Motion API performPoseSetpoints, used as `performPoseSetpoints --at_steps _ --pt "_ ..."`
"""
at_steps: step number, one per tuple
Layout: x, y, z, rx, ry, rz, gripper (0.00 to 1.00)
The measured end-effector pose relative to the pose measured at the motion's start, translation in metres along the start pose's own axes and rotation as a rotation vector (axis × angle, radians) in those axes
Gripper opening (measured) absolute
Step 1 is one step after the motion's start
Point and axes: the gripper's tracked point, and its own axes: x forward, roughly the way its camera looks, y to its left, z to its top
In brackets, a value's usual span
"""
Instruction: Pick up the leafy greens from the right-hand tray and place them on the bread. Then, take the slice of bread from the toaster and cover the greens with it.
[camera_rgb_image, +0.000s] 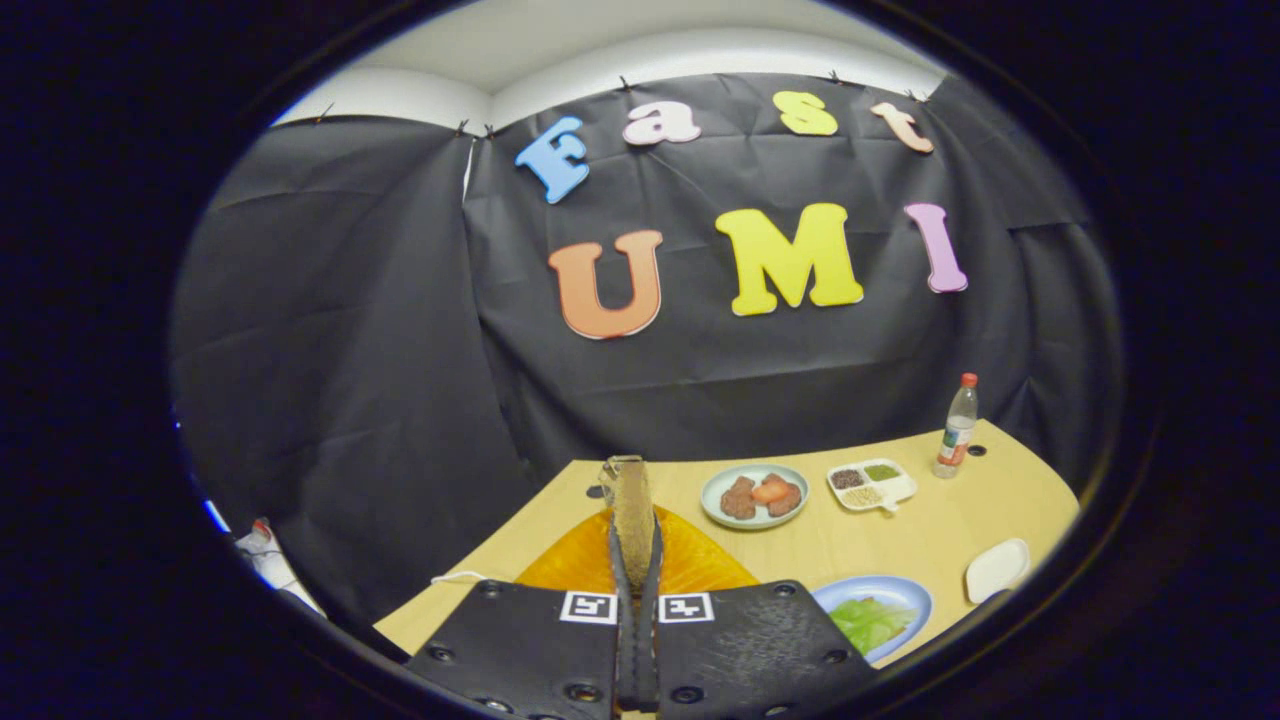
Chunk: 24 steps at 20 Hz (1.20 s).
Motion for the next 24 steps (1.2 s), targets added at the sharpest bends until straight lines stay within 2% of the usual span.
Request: performPoseSetpoints --at_steps 2,5,13,20,24 --pt "-0.009 -0.018 0.012 0.005 -0.040 -0.016 0.01" --pt "-0.016 -0.053 0.002 0.029 -0.037 -0.051 0.00" --pt "-0.001 -0.140 -0.075 0.099 0.086 -0.129 0.00" --pt "0.011 -0.173 -0.118 0.236 0.146 -0.120 0.00" --pt "0.011 -0.187 -0.134 0.270 0.160 -0.127 0.00"
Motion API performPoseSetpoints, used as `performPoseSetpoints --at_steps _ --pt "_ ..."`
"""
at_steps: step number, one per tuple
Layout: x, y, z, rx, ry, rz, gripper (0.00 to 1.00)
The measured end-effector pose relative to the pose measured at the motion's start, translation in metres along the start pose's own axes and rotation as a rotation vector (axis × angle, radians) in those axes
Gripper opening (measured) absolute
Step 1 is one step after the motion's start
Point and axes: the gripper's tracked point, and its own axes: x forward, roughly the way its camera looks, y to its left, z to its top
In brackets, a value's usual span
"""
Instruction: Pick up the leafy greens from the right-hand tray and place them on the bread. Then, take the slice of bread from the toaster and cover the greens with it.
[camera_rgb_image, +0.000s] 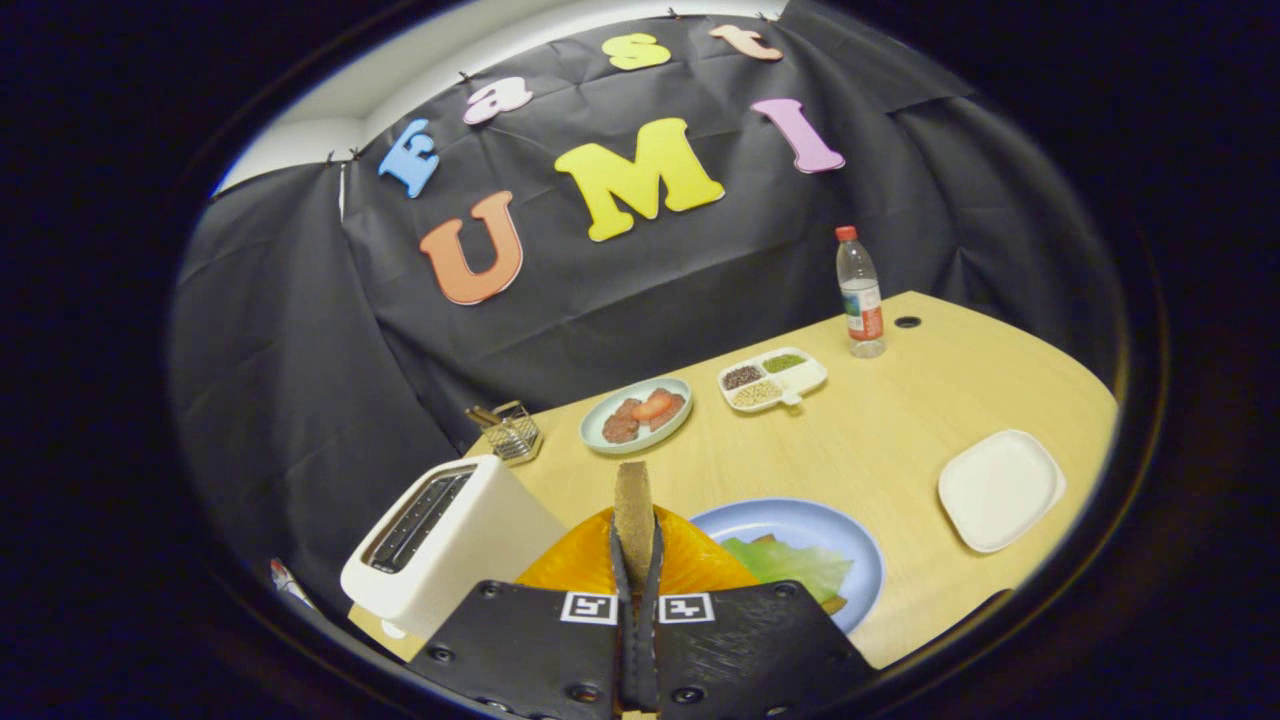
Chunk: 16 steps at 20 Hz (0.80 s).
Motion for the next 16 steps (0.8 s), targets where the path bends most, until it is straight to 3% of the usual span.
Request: performPoseSetpoints --at_steps 9,16 --pt "0.007 -0.040 -0.026 0.052 0.056 -0.008 0.01" --pt "0.009 -0.067 -0.037 0.059 0.086 -0.041 0.22"
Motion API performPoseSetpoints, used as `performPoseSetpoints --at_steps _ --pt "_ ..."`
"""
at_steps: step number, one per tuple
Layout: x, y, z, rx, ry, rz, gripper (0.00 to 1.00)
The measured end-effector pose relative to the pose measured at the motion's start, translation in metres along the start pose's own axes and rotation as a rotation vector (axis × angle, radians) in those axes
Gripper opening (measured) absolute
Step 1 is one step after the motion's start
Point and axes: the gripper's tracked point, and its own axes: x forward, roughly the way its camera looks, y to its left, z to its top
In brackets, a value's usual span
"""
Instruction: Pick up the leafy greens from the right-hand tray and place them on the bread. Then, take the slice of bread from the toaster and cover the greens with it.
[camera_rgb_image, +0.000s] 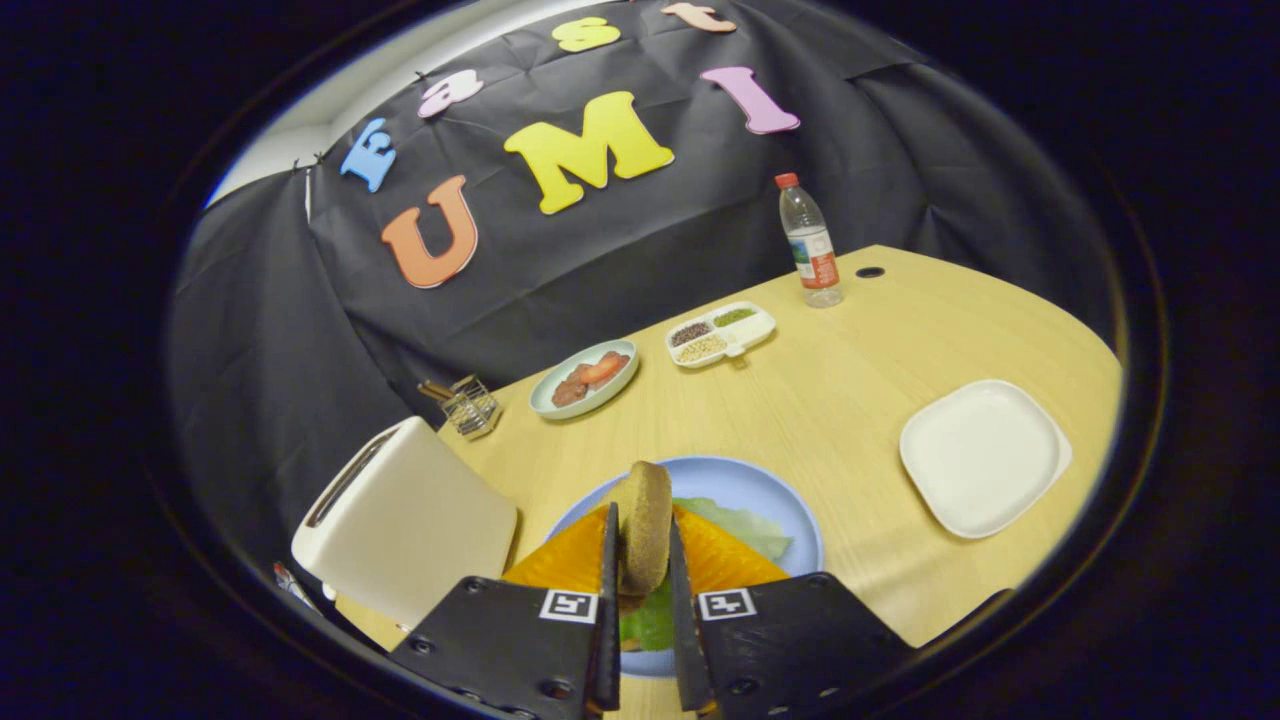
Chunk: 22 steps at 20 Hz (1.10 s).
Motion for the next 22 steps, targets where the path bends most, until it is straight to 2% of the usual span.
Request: performPoseSetpoints --at_steps 3,8,12,14,18,22 --pt "0.001 -0.011 0.000 0.000 0.002 -0.017 0.32" --pt "0.000 -0.022 0.006 -0.031 -0.020 -0.046 0.73" --pt "-0.008 -0.019 0.017 -0.066 -0.064 -0.049 0.88" --pt "-0.018 -0.014 0.027 -0.094 -0.105 -0.050 0.95" --pt "-0.051 0.003 0.053 -0.170 -0.219 -0.050 0.96" --pt "-0.102 0.026 0.079 -0.239 -0.330 -0.049 0.96"
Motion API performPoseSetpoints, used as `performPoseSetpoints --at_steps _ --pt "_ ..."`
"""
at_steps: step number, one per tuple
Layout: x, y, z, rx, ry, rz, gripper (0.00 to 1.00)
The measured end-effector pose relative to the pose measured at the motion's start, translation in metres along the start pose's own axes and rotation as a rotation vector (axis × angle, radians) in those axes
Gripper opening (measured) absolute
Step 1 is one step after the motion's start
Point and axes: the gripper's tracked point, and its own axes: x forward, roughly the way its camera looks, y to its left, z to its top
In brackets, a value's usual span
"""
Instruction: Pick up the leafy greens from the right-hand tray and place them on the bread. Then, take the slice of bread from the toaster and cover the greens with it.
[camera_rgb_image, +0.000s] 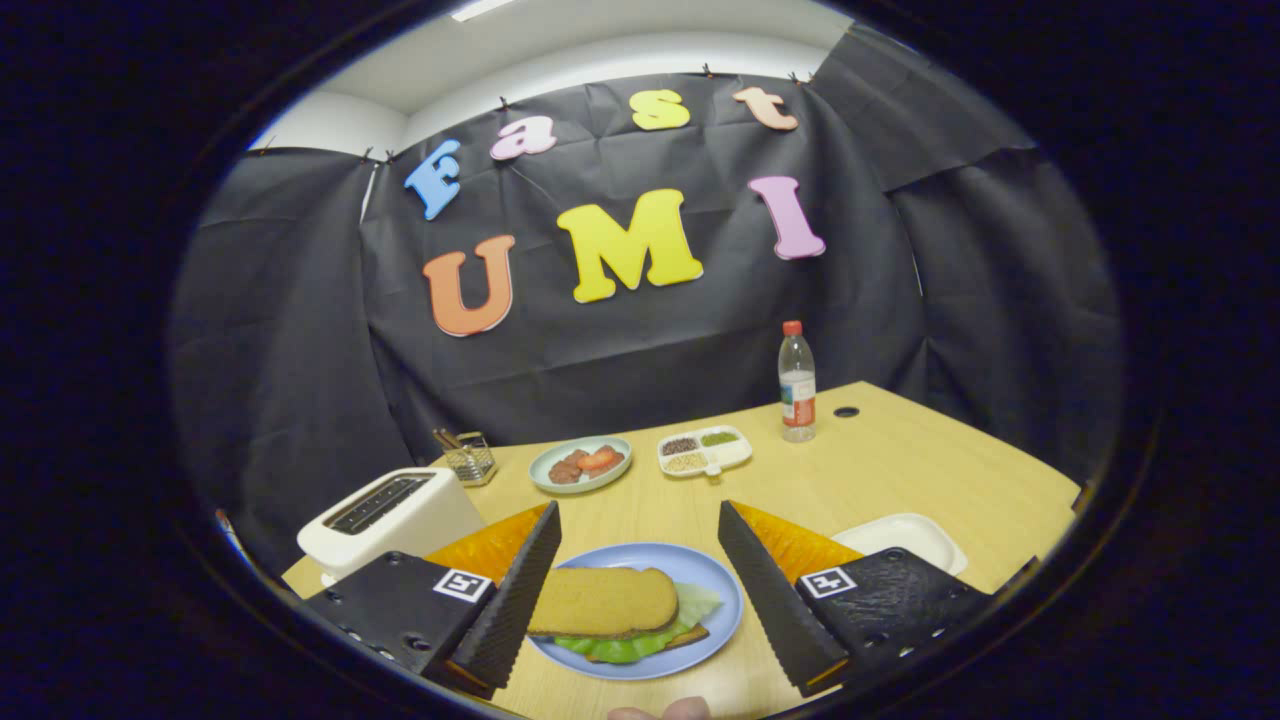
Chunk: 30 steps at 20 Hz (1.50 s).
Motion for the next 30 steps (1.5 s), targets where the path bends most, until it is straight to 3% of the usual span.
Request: performPoseSetpoints --at_steps 8,16,23,30 --pt "-0.095 -0.008 0.065 -0.152 -0.185 -0.047 0.96" --pt "-0.170 -0.007 0.075 -0.206 -0.291 -0.071 0.96" --pt "-0.191 -0.004 0.061 -0.169 -0.274 -0.046 0.95" --pt "-0.181 -0.003 0.046 -0.159 -0.236 -0.026 0.95"
